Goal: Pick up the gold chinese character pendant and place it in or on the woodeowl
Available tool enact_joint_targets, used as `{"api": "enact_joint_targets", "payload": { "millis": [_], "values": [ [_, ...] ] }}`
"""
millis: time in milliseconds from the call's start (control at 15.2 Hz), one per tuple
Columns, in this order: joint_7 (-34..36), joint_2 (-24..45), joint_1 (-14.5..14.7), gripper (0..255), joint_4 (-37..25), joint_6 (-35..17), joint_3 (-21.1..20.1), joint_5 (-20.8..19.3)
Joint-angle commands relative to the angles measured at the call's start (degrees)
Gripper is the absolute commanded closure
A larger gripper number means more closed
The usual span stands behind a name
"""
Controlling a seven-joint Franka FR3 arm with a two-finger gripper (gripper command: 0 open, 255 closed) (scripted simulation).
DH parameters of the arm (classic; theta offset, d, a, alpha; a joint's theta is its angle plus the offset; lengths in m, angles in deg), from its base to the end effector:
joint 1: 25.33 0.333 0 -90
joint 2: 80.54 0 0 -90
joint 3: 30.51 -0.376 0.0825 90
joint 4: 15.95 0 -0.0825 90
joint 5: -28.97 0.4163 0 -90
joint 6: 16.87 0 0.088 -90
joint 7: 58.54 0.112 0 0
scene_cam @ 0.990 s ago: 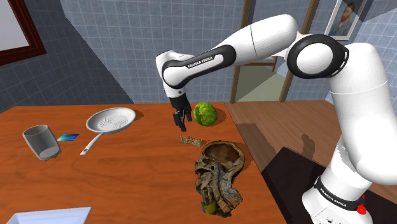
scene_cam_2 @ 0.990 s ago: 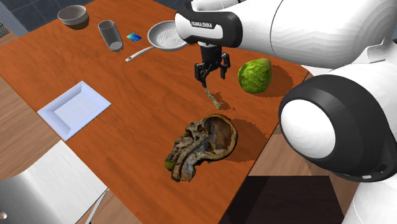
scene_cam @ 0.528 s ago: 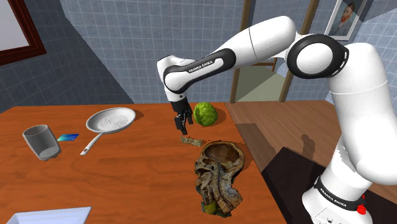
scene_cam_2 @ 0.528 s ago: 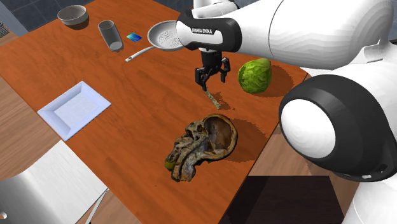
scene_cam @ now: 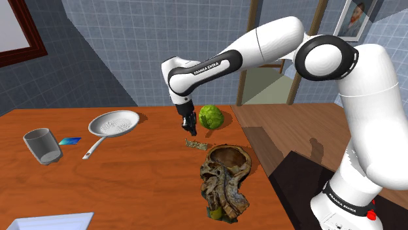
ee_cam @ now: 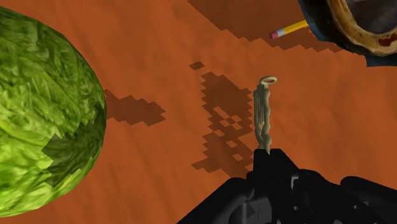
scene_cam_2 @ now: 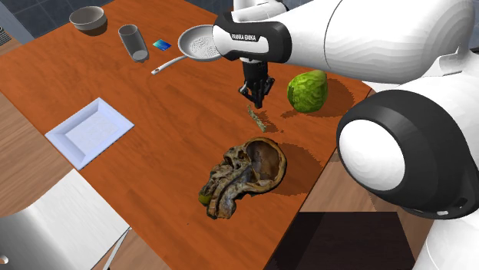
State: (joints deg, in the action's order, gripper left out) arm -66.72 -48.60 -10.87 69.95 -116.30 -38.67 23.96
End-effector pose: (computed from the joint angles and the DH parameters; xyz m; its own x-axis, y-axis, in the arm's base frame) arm 0.6776 0.2546 0.3558 0.8046 0.5081 -0.3073 0.5220 -0.8519 -0.0418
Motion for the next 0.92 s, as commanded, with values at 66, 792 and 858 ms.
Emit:
{"api": "enact_joint_targets", "payload": {
  "millis": [66,792,858],
  "values": [
    [0.0,0.0,0.0,255,0.0,0.0,0.0,0.0],
    [18.41,-5.05,4.14,0,14.78,-24.32,2.54,-2.54],
    [18.46,-4.69,4.13,0,15.05,-24.95,2.58,-2.61]
  ]
}}
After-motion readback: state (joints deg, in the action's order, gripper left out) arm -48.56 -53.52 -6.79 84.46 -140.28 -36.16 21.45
